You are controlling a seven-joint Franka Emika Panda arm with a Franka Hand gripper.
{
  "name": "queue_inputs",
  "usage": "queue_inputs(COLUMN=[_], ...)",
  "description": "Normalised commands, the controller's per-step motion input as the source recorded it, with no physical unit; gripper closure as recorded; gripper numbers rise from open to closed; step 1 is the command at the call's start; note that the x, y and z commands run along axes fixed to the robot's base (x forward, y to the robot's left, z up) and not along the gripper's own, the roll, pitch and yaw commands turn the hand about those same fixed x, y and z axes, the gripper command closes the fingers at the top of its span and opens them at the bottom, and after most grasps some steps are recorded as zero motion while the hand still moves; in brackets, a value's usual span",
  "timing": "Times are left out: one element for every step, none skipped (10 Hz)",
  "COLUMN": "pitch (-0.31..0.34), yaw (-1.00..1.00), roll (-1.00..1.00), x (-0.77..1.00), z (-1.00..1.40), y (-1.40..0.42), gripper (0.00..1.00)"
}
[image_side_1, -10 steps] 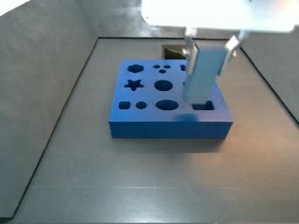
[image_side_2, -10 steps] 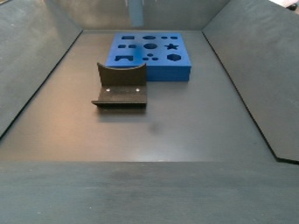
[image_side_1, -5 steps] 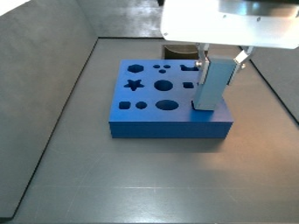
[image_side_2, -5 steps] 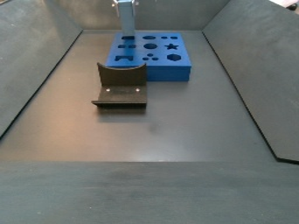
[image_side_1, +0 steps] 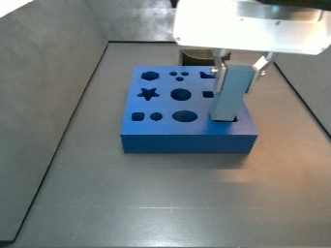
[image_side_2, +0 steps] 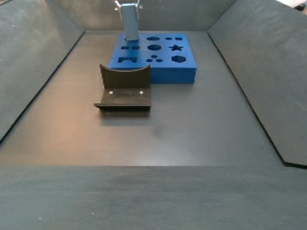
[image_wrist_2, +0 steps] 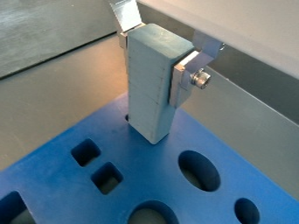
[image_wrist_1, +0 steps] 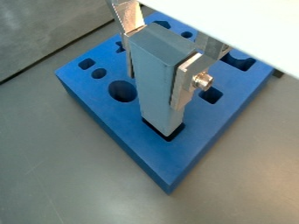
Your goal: Insert the rectangle object.
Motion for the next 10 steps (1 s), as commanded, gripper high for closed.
queue_inputs(pitch=[-0.081, -0.087, -0.091, -0.097, -0.106, -0.119, -0.123, -0.137, -0.139, -0.107], yaw=[0.00, 0.00, 0.00, 0.00, 0.01, 0.01, 0.00, 0.00, 0.00, 0.00], roll=[-0.10, -0.07, -0.04, -0.03, -0.02, -0.03, -0.05, -0.07, -0.09, -0.11], x=[0.00, 0.15, 0.18, 0.18, 0.17, 0.10, 0.00, 0.00, 0.00, 0.00], z=[-0.43, -0.54, -0.57, -0.57, -0.57, -0.56, -0.48, -0.48, -0.49, -0.44], y=[-0.11, -0.07, -0.03, -0.03, -0.01, 0.00, 0.00, 0.00, 0.00, 0.00], gripper=[1.00, 1.00, 1.00, 1.00, 1.00, 1.00, 1.00, 1.00, 1.00, 1.00])
